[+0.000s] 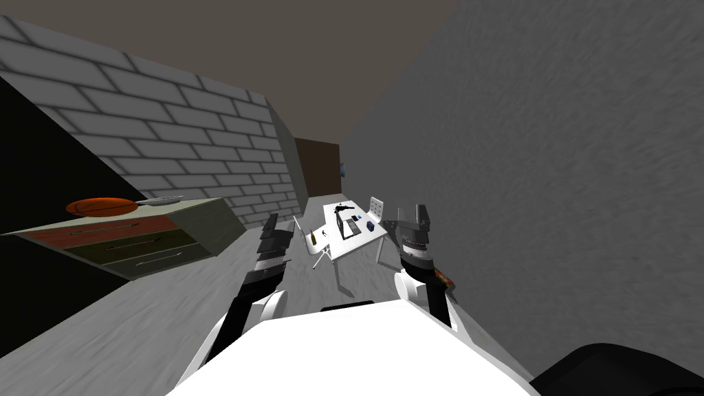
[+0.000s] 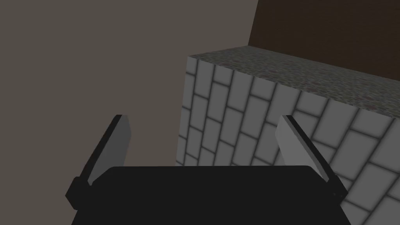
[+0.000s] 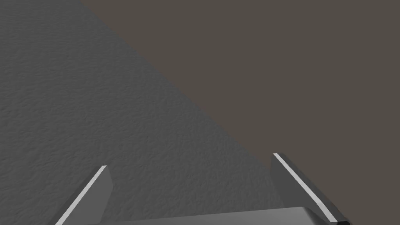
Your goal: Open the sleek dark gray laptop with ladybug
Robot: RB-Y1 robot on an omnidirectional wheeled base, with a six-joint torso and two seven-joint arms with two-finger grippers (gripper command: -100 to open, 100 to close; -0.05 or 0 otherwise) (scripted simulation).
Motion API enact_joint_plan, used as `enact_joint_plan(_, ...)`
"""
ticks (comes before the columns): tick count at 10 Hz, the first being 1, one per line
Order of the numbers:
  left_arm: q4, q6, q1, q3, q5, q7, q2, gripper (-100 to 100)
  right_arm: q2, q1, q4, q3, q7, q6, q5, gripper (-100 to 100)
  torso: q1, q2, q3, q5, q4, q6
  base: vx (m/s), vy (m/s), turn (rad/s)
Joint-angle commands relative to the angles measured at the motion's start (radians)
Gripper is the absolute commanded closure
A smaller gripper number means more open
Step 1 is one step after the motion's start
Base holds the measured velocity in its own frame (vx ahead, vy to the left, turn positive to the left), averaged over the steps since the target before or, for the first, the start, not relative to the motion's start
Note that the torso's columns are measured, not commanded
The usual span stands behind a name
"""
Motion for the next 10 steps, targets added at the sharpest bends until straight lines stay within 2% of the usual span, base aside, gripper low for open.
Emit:
enact_joint_plan(1,0.0,0.0,0.0,0.0,0.0,0.0,0.0,0,0.0,0.0,0.0,0.0,0.0,0.0,0.0,0,0.0,0.04,-0.082,0.0,0.041,0.0,0.0,0.0,0.0)
enact_joint_plan(9,0.0,0.0,0.0,0.0,0.0,0.0,0.0,0,0.0,0.0,0.0,0.0,0.0,0.0,0.0,0,0.0,0.618,-1.234,0.0,0.617,0.0,0.0,0.0,0.0)
enact_joint_plan(10,0.002,0.008,-0.003,0.002,-0.002,-0.003,0.039,-100,0.0,0.0,0.0,0.0,0.0,0.0,0.0,0,0.0,0.691,-1.382,0.0,0.691,0.0,0.014,-0.013,0.003)
